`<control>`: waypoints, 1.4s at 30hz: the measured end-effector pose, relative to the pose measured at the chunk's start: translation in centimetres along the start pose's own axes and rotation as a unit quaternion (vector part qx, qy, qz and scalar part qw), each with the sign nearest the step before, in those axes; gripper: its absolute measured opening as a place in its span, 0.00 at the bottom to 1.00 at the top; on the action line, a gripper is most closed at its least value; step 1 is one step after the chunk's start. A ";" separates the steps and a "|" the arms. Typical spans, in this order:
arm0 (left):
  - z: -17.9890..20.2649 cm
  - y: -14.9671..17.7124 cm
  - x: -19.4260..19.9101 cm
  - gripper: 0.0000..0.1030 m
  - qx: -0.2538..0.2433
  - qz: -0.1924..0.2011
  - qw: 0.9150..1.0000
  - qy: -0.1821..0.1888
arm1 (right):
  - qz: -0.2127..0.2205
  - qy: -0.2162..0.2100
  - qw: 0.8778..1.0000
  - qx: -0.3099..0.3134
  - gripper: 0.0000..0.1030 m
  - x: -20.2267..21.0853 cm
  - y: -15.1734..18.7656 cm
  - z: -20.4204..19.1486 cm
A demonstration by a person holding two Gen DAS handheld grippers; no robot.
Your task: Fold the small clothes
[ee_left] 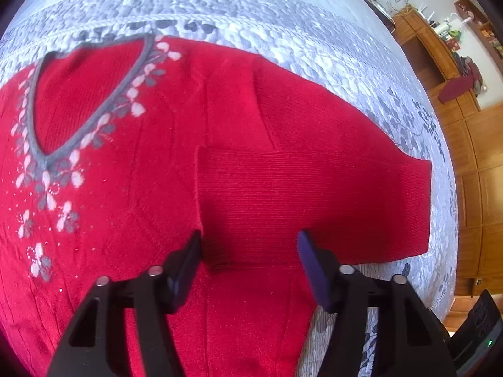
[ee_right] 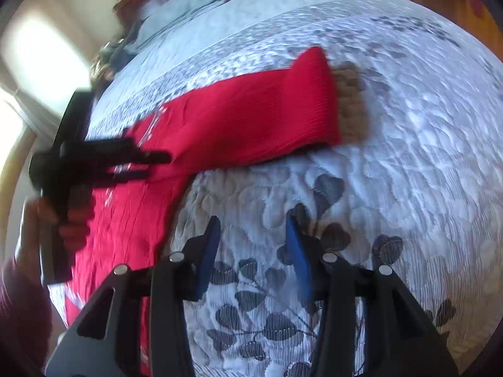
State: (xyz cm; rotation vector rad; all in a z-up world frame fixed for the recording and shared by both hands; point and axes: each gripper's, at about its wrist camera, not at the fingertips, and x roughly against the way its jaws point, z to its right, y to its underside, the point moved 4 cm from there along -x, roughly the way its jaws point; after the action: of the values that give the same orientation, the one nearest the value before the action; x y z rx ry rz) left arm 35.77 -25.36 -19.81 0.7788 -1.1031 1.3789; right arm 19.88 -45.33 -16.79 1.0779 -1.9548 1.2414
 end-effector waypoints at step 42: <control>-28.4 -1.5 10.8 0.03 0.137 0.145 0.958 -0.208 | -0.128 -0.051 0.990 -0.020 0.51 -10.4 -8.7 -7.7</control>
State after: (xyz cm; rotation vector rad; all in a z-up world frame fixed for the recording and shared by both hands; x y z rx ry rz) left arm 39.93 4.80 -19.17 1.1837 -1.4101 1.6850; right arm 32.97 -37.02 -18.12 1.3462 -1.8364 1.0226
